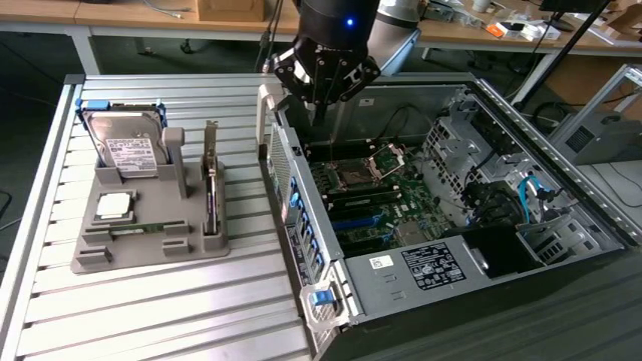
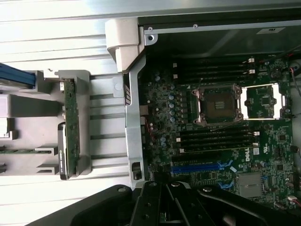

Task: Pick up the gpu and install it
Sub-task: 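Reach for the gpu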

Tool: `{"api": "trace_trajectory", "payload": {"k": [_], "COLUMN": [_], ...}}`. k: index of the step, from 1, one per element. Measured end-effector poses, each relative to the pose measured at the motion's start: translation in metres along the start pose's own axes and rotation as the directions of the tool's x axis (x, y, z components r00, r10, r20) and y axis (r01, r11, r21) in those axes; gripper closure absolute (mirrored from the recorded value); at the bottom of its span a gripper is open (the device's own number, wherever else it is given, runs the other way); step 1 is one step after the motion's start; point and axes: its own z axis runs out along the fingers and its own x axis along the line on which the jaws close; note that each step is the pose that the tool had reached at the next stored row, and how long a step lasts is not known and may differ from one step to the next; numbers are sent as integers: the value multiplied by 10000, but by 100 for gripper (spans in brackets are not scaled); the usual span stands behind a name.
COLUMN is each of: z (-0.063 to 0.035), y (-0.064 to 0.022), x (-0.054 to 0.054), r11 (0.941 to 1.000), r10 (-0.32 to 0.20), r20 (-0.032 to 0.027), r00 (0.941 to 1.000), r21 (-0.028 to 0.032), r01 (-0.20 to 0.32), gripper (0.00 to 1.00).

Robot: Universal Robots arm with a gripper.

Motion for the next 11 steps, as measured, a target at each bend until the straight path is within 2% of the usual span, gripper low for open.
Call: {"api": "trace_trajectory", "payload": {"k": [11], "z": [0], "y": [-2], "x": [27], "r11": [10000], "r10": [0], "r20": [0], "r00": [10000], "r21": [0], "r01": [0], "gripper": [90]}}
